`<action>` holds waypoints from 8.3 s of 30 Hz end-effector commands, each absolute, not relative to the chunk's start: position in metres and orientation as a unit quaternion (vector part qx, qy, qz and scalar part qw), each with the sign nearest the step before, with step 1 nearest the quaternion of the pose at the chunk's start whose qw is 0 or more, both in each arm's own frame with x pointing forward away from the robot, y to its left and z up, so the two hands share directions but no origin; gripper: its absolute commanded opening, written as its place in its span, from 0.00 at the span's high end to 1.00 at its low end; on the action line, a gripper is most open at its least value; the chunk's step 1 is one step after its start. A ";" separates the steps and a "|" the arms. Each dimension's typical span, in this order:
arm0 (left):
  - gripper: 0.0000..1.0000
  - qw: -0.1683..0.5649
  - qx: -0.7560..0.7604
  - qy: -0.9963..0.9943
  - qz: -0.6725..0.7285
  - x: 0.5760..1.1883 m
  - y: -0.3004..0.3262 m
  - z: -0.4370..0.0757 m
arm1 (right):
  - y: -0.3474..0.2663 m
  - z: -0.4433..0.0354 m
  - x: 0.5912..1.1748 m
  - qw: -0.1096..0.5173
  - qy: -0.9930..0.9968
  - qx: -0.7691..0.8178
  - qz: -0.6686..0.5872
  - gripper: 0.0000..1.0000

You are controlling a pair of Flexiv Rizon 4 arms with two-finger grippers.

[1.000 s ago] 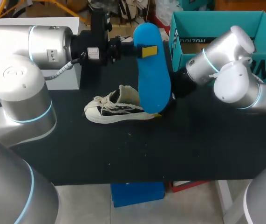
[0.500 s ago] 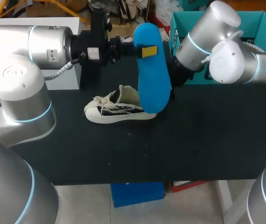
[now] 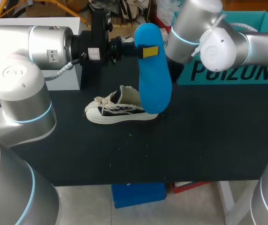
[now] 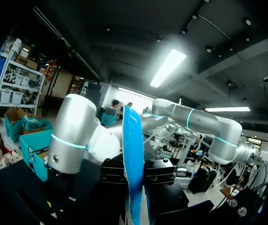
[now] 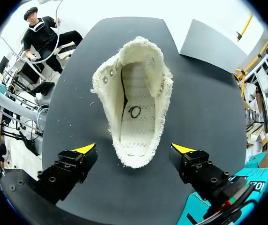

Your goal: Take the shoe out of the shoebox, open the shoe tongue, remove and reinsert the insole, then place the shoe into the shoebox

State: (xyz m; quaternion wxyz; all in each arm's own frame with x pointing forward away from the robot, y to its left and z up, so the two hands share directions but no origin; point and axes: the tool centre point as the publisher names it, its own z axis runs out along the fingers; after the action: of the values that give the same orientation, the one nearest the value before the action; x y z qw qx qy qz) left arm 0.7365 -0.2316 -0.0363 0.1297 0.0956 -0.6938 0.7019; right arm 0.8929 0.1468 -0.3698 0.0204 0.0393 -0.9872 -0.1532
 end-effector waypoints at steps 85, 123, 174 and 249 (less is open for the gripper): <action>1.00 0.128 0.097 -0.693 0.703 0.736 -0.234 -0.037 | 0.150 -0.385 0.889 -0.073 -0.942 0.015 -0.327 0.00; 1.00 0.128 0.097 -0.693 0.703 0.736 -0.234 -0.037 | 0.143 -0.400 0.899 -0.047 -0.943 0.013 -0.328 0.00; 1.00 0.128 0.097 -0.693 0.703 0.736 -0.234 -0.037 | 0.226 -0.371 0.926 0.016 -0.996 0.081 0.016 0.00; 1.00 0.128 0.097 -0.693 0.703 0.736 -0.234 -0.037 | 0.175 -0.302 0.939 -0.049 -0.971 -0.228 0.043 1.00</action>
State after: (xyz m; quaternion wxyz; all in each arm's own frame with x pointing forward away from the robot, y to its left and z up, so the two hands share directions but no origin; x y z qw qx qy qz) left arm 0.7362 -0.2313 -0.0362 0.1300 0.0958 -0.6935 0.7022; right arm 0.9445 0.1764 -0.3288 -0.0333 -0.1528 -0.9872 0.0313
